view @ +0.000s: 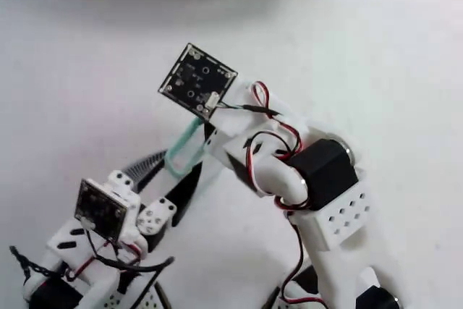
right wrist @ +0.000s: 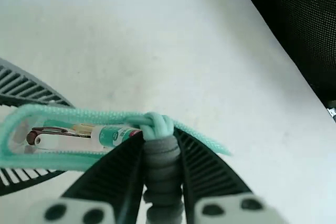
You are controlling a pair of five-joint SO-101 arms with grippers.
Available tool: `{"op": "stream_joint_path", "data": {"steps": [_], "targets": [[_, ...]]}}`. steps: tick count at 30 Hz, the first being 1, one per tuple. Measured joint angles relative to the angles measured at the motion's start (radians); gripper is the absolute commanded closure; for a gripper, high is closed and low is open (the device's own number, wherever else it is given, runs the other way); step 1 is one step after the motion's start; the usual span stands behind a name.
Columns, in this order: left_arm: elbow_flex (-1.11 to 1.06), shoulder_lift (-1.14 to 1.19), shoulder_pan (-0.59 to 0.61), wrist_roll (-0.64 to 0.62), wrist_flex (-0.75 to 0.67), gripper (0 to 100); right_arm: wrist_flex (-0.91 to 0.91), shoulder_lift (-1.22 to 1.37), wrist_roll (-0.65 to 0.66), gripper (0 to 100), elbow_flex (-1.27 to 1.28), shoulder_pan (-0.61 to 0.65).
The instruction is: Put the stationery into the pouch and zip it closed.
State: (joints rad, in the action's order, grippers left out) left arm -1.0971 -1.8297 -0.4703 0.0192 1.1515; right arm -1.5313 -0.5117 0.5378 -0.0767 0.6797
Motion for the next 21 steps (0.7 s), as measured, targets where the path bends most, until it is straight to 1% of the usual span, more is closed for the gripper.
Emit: {"op": "stream_joint_path", "data": {"steps": [2, 4, 6, 12, 15, 19, 21], "targets": [[-0.037, 0.000, -0.044, 0.025, -0.051, 98, 0.002, 0.000, 0.000, 98.0, 0.000, -0.003], [-0.075, -0.002, -0.077, 0.080, -0.101, 98, 0.002, 0.000, 0.000, 98.0, 0.000, -0.005], [-0.097, -0.002, -0.097, 0.103, -0.132, 98, 0.002, 0.000, 0.000, 98.0, 0.000, -0.005], [-0.103, -0.003, -0.106, 0.107, -0.152, 98, 0.002, 0.000, 0.000, 98.0, -0.003, -0.006], [-0.117, -0.002, -0.106, 0.107, -0.181, 98, -0.043, 0.009, 0.000, 98.0, -0.055, -0.006], [-0.161, -0.002, -0.107, 0.106, -0.249, 98, -0.146, 0.009, 0.000, 98.0, -0.157, 0.063], [-0.184, -0.002, -0.107, 0.104, -0.282, 98, -0.167, 0.008, -0.009, 98.0, -0.203, 0.081]]}}
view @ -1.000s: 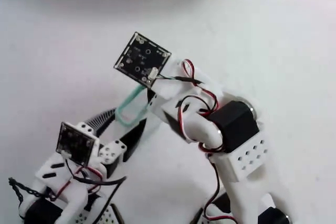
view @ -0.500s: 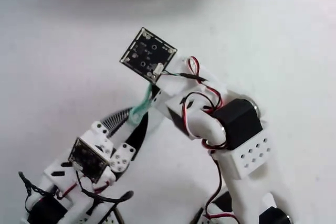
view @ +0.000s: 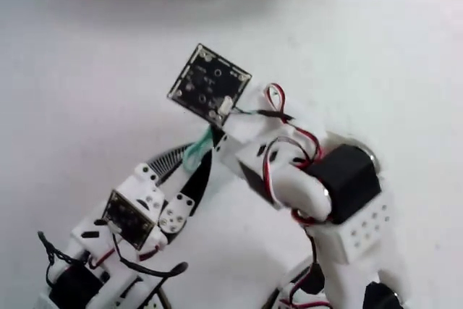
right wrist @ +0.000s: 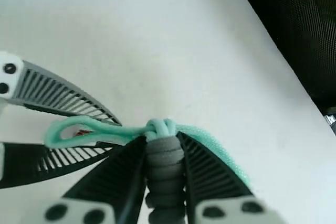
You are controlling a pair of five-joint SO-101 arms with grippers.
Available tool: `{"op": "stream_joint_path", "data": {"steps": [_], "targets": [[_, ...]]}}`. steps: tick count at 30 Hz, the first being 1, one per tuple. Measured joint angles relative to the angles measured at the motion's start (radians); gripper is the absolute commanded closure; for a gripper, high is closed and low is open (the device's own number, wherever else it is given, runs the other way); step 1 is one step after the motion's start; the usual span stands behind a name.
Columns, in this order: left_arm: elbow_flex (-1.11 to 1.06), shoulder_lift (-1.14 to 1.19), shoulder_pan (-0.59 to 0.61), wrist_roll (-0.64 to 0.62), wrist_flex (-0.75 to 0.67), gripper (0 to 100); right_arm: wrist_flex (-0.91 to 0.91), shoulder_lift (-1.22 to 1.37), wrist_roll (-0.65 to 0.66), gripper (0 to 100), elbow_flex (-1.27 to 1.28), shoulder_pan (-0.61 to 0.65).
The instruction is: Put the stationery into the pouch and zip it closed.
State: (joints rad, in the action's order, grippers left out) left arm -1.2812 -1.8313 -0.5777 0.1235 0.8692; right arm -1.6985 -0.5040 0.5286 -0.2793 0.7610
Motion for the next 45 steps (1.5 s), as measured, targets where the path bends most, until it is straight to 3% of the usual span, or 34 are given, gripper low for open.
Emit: {"op": "stream_joint_path", "data": {"steps": [11, 18, 26, 32, 35, 42, 45], "targets": [[-0.041, 0.000, 0.043, 0.005, -0.097, 98, -0.012, -0.031, -0.008, 98.0, -0.026, 0.041], [-0.043, 0.009, 0.081, -0.018, -0.135, 98, -0.018, -0.018, 0.044, 98.0, 0.060, 0.172], [0.006, 0.308, 0.097, -0.020, -0.199, 98, -0.009, -0.017, 0.110, 98.0, 0.097, 0.256], [0.017, 0.350, 0.130, -0.025, -0.227, 98, -0.009, -0.054, 0.138, 98.0, 0.103, 0.259], [0.017, 0.354, 0.140, -0.026, -0.238, 98, -0.015, -0.060, 0.172, 98.0, 0.110, 0.198], [0.018, 0.356, 0.149, -0.028, -0.244, 98, -0.018, -0.057, 0.308, 97.7, 0.118, -0.126], [0.018, 0.356, 0.149, -0.028, -0.244, 98, -0.018, -0.057, 0.336, 89.4, 0.118, -0.227]]}}
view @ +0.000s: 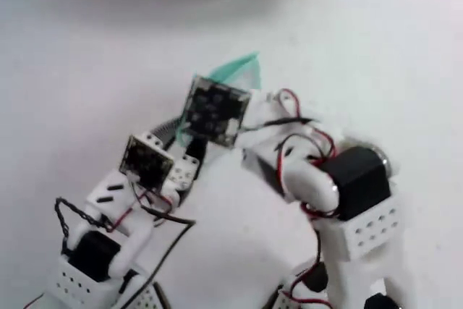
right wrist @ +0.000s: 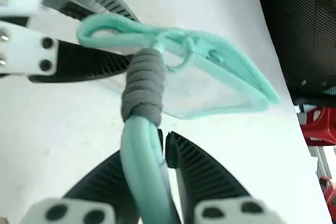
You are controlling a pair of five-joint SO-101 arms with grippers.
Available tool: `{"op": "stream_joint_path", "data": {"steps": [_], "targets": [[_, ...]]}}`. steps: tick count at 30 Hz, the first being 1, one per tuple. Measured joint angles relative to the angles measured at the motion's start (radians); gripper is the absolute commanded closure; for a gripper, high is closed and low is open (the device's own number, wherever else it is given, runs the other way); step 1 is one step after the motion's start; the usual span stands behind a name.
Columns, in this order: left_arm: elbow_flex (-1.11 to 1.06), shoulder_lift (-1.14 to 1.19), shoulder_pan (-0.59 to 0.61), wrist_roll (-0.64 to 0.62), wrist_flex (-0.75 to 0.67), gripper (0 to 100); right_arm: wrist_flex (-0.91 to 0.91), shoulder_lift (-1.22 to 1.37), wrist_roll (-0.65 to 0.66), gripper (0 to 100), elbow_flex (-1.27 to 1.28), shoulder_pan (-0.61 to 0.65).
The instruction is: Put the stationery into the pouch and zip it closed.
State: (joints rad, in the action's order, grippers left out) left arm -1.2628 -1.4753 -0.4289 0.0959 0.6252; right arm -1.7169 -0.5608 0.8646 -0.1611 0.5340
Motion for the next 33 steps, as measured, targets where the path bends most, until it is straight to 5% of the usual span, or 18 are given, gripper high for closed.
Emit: {"op": "stream_joint_path", "data": {"steps": [5, 13, 27, 33], "targets": [[0.000, 0.000, 0.000, 0.000, 0.000, 98, 0.000, 0.000, 0.003, 63.4, 0.000, -0.123], [0.061, 0.017, 0.002, 0.000, 0.031, 98, 0.000, -0.086, 0.063, 64.5, 0.164, -0.201], [0.259, 0.023, 0.006, 0.002, 0.041, 98, 0.000, -0.752, 0.127, 64.7, 0.681, -0.130], [0.359, 0.023, -0.021, 0.014, 0.236, 98, 0.144, -0.878, 0.028, 64.7, 0.689, -0.261]]}}
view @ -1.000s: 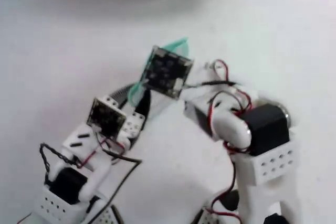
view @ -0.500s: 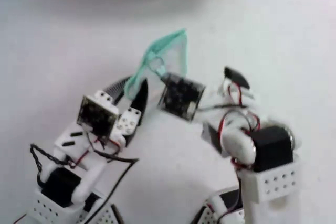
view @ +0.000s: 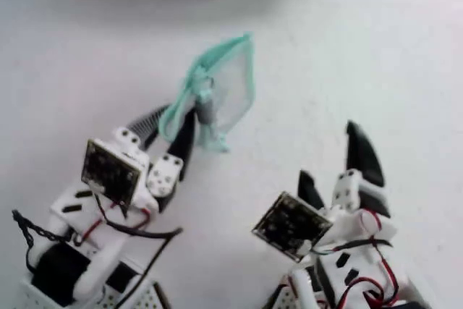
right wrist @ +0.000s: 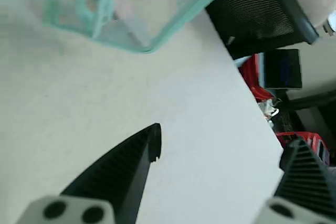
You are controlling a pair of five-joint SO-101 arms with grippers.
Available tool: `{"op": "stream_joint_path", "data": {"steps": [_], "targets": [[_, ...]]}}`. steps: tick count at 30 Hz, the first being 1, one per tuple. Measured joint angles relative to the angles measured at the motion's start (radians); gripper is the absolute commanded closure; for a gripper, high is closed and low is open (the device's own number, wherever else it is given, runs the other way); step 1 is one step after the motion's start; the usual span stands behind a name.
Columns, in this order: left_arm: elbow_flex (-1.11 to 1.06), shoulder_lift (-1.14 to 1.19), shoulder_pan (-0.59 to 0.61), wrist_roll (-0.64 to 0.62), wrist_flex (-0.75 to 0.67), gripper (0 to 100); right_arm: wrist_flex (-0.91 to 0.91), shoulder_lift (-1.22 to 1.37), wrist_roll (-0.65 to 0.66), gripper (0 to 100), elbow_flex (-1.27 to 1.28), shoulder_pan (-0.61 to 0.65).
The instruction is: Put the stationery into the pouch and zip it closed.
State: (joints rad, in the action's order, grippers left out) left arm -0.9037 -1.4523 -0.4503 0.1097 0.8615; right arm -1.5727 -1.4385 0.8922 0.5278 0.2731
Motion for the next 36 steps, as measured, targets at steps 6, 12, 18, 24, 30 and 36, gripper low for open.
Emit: {"op": "stream_joint_path", "data": {"steps": [6, 12, 18, 24, 30, 36], "targets": [[0.100, 0.000, -0.137, 0.167, 0.264, 98, 0.069, -0.005, -0.043, 64.7, 0.000, -0.021], [0.193, 0.000, -0.192, 0.427, 0.531, 98, -0.072, 0.014, 0.008, 64.6, -0.031, 0.129], [0.199, -0.002, -0.198, 0.572, 0.652, 98, -0.153, 0.144, 0.049, 64.5, -0.077, 0.296], [0.199, -0.002, -0.198, 0.586, 0.655, 98, -0.153, 0.290, 0.049, 64.6, -0.077, 0.463], [0.199, -0.002, -0.198, 0.586, 0.661, 98, -0.130, 0.362, 0.080, 72.1, -0.077, 0.439], [0.199, -0.002, -0.198, 0.586, 0.661, 98, -0.098, 0.377, 0.147, 97.7, -0.077, 0.393]]}}
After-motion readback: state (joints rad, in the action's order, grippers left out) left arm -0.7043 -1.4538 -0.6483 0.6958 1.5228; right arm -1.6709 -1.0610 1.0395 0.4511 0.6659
